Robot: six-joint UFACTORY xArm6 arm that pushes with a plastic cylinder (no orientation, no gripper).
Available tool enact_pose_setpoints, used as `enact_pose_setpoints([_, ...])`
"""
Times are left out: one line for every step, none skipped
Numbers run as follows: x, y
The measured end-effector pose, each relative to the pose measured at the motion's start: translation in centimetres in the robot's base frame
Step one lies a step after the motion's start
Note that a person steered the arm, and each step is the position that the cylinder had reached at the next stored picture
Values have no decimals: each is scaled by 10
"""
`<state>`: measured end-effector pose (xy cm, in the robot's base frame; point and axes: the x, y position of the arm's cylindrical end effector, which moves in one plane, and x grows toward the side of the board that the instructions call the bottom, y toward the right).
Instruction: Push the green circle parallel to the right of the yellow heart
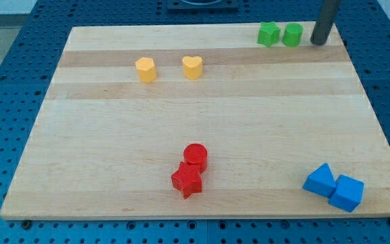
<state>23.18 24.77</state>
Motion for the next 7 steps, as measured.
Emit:
enact_pose_setpoints([-33,1])
enact_pose_setpoints([-28,-16])
enact_pose_setpoints([-5,-41])
enact_pose_setpoints([9,-58])
enact_pose_setpoints([19,-72])
enact_pose_setpoints([28,-81])
enact_pose_setpoints([43,-93])
